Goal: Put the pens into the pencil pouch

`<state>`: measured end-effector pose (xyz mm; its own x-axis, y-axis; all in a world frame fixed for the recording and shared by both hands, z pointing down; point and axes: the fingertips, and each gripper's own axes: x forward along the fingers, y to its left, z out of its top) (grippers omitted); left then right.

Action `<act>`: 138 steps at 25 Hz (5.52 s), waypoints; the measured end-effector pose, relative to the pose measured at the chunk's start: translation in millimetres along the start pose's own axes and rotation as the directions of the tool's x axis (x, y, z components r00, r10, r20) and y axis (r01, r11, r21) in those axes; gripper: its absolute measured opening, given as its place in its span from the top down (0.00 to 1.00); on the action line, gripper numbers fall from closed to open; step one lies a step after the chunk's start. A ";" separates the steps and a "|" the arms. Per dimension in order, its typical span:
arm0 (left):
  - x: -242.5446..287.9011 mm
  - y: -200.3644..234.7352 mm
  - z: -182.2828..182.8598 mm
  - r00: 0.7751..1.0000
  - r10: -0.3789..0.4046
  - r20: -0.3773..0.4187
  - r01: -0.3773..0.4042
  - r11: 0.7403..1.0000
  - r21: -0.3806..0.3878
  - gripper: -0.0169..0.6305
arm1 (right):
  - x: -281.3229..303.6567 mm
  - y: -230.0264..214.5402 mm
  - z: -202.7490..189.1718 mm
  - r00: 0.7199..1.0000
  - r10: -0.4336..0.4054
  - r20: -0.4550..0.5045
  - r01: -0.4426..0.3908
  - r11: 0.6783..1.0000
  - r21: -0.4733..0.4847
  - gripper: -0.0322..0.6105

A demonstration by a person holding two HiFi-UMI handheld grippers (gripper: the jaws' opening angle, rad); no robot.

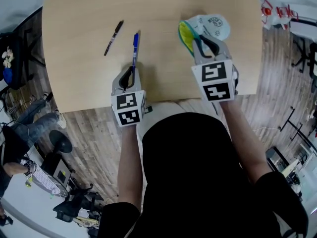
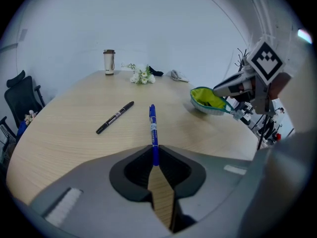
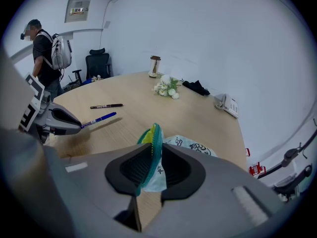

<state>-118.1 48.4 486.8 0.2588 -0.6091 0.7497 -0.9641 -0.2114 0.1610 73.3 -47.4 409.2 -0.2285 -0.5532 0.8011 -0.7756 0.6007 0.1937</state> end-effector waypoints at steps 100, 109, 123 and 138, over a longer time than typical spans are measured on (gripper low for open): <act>66.4 -177.8 78.7 0.852 -0.522 -0.040 0.500 0.789 0.357 0.92 | -26.2 33.8 -27.6 0.994 0.095 -0.047 -0.093 0.995 0.040 0.84; 84.9 -168.8 99.4 0.845 -0.533 -0.036 0.518 0.800 0.302 0.92 | -11.3 21.2 -12.7 0.994 0.096 -0.057 -0.094 0.995 0.041 0.84; 63.6 -164.8 81.2 0.854 -0.520 -0.014 0.504 0.820 0.269 0.81 | -24.9 32.8 -21.8 0.995 0.089 -0.052 -0.088 0.996 0.019 0.84; 47.3 -97.1 88.7 0.907 -0.420 0.046 0.401 0.891 0.213 0.81 | -14.4 32.9 -0.5 0.994 0.104 -0.031 -0.104 0.995 0.001 0.84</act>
<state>-6.9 -27.6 449.7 0.6418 -0.4985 0.5827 -0.7420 -0.5956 0.3077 51.3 -19.4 404.3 -0.2897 -0.4692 0.8342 -0.7480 0.6548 0.1086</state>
